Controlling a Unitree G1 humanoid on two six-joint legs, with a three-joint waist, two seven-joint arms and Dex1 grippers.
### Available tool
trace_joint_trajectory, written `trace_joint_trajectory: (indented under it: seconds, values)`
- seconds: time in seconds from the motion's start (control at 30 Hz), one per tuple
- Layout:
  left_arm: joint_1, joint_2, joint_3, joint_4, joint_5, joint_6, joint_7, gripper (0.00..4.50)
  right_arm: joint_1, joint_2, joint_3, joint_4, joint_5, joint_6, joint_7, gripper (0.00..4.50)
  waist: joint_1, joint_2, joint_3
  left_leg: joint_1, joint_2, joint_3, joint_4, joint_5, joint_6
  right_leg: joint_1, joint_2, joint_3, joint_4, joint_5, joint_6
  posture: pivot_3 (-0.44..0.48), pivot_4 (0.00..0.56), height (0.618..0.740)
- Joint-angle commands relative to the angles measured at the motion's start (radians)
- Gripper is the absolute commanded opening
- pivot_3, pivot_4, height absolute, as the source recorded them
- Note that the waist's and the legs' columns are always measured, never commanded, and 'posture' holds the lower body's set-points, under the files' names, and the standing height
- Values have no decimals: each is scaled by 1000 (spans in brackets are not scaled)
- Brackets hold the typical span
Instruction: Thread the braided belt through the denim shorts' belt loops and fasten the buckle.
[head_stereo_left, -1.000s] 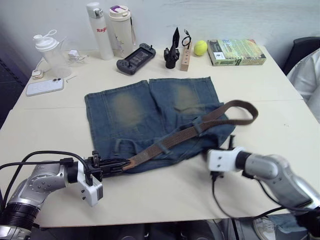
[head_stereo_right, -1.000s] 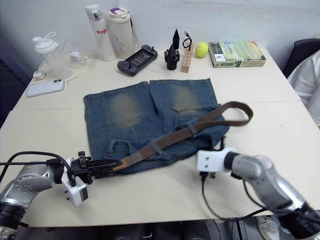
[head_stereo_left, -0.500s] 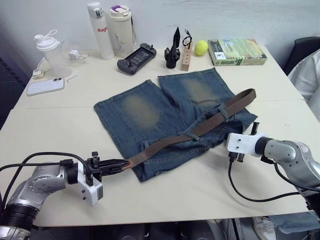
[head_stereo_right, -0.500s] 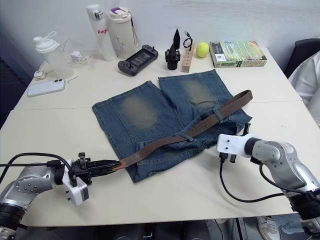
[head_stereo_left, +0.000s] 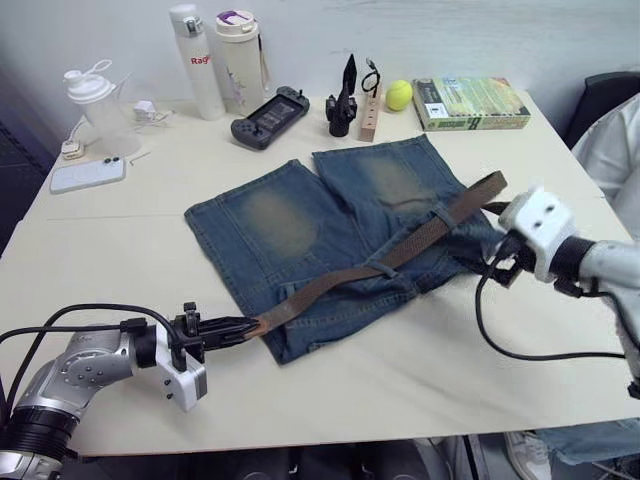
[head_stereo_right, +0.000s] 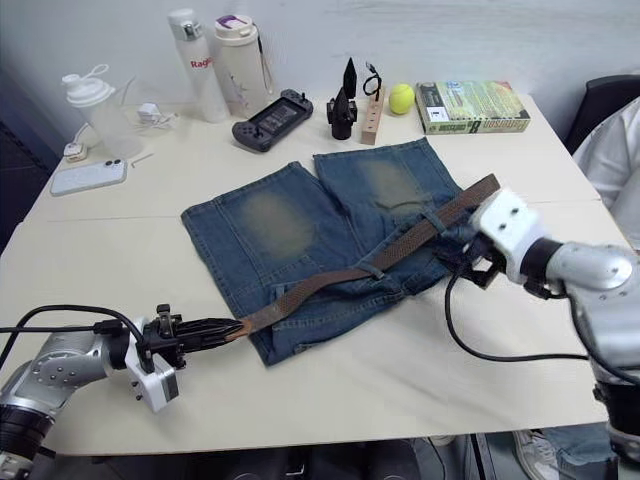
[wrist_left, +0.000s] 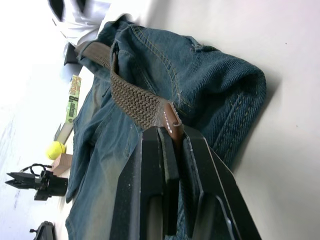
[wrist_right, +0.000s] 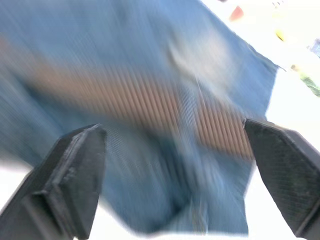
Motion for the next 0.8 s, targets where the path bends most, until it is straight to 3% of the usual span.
trace_joint_trajectory:
  seconds: [0.03, 0.1, 0.17, 0.43, 0.6, 0.8]
  values:
    - [-18, -3, 20, -8, -1, -29, 35, 0, -38, 23, -28, -48, 729, 330, -232, 4451, -9, 0, 0, -1, 1, -2, 0, 0, 0, 1, 0, 1, 0, 0, -1, 0, 150, 720]
    - [-31, -3, 23, -9, 3, -34, 44, 0, 2, -19, 81, -33, 1151, 224, -480, 4451, -8, 0, 0, -2, 1, -4, 0, 0, 0, 1, 0, 0, -1, 0, -1, 0, 150, 720]
    - [-43, -1, 21, -10, 4, -39, 49, 0, 53, 19, 190, -52, 1336, 130, -611, 4451, -11, -1, 0, -2, 0, -4, 0, 0, 0, 1, -1, -1, -1, 0, -1, 0, 150, 720]
    - [-70, 0, 4, -29, 12, -54, 57, 0, 213, 541, 375, -33, 1362, -86, -1137, 4451, -14, -4, -2, -2, -1, 2, 0, -1, 1, -2, 1, -2, 1, 0, 0, 0, 150, 720]
    - [-70, 3, -2, -36, 10, -52, 56, 0, 194, 824, 324, 45, 1362, -135, -1407, 4451, -15, -3, -2, -2, -1, 2, 0, -1, 1, -2, 2, -1, 2, 0, 0, 0, 150, 720]
    - [-66, 2, 17, -49, 11, -25, 63, 0, 191, 827, 259, 97, 1362, -42, -1444, 4451, -15, -4, -2, -2, -3, 1, 0, -2, 3, -2, 2, 2, 2, 0, 0, 0, 150, 720]
